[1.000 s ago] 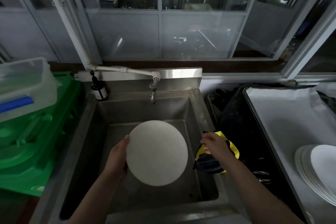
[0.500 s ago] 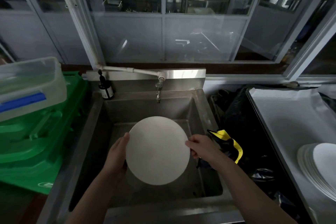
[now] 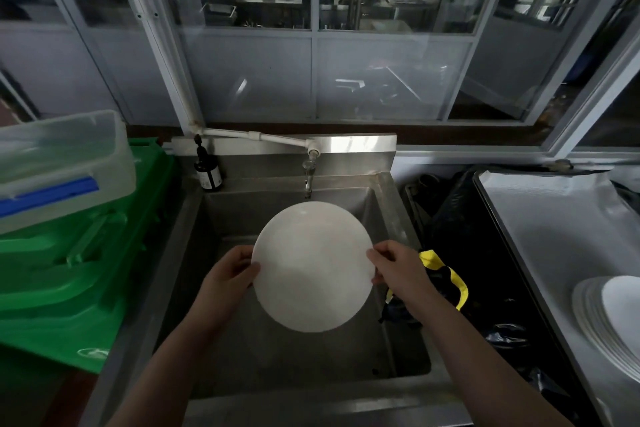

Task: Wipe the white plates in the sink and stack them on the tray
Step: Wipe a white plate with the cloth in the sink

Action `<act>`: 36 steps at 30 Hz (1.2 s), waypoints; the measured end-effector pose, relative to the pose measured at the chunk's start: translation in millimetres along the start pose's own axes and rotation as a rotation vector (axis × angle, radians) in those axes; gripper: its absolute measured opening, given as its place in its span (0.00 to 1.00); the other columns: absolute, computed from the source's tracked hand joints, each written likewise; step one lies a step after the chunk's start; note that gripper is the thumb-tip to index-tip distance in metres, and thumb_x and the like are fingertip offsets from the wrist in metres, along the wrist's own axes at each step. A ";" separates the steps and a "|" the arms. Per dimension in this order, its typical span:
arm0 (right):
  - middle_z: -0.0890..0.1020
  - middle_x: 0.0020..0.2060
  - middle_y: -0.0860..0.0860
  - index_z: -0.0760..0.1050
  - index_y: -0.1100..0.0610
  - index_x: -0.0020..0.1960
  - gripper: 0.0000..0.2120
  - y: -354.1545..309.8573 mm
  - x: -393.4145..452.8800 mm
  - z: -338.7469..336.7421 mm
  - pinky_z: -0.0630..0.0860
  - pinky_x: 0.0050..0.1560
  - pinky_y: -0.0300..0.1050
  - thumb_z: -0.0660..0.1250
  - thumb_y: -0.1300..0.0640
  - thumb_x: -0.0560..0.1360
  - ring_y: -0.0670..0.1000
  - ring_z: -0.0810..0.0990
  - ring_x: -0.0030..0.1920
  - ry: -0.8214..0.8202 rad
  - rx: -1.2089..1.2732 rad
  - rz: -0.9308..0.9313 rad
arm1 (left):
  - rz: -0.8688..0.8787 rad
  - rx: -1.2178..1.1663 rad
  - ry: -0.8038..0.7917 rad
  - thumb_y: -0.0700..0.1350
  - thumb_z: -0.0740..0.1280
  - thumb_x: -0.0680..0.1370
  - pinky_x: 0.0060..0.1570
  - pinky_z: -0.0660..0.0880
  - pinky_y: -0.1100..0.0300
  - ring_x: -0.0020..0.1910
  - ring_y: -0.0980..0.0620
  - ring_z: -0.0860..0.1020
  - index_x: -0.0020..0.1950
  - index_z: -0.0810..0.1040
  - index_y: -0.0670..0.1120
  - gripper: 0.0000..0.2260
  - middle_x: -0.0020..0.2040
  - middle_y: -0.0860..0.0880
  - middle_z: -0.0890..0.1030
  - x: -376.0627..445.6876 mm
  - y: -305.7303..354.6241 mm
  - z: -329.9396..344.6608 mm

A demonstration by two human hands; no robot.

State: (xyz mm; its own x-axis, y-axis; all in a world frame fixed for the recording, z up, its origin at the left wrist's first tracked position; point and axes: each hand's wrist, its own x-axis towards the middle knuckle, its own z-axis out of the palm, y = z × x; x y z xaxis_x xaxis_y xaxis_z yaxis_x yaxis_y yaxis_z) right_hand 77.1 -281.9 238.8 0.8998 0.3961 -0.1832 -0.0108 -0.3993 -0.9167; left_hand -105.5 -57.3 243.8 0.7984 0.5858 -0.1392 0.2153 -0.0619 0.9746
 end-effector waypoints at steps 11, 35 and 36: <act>0.79 0.28 0.46 0.83 0.53 0.47 0.03 -14.4 -11.8 -2.4 0.71 0.31 0.37 0.70 0.58 0.77 0.44 0.73 0.28 0.076 0.148 -0.170 | 0.194 0.008 0.168 0.33 0.67 0.79 0.40 0.79 0.65 0.38 0.59 0.80 0.50 0.82 0.53 0.15 0.43 0.49 0.84 1.3 3.2 -3.9; 0.82 0.49 0.58 0.78 0.66 0.59 0.11 -18.8 8.5 9.4 0.80 0.44 0.42 0.64 0.65 0.77 0.54 0.80 0.50 -0.105 0.891 0.208 | 0.456 0.283 0.254 0.33 0.71 0.76 0.44 0.71 0.74 0.45 0.60 0.78 0.53 0.81 0.55 0.16 0.48 0.58 0.78 2.8 15.6 -1.2; 0.82 0.51 0.59 0.78 0.67 0.60 0.13 -16.3 9.6 9.3 0.80 0.45 0.42 0.63 0.65 0.77 0.54 0.80 0.52 -0.123 0.899 0.219 | 0.443 0.271 0.257 0.33 0.71 0.76 0.44 0.72 0.73 0.45 0.59 0.78 0.53 0.80 0.57 0.17 0.48 0.57 0.79 2.9 16.1 -0.8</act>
State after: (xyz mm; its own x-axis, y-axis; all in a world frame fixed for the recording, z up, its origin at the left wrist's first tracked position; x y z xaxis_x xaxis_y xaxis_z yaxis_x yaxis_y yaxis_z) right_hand 81.9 -263.9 248.7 0.7858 0.4929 -0.3735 -0.5544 0.2939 -0.7786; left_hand -100.2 -56.0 259.3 0.6900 0.6324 0.3521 0.0547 -0.5307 0.8458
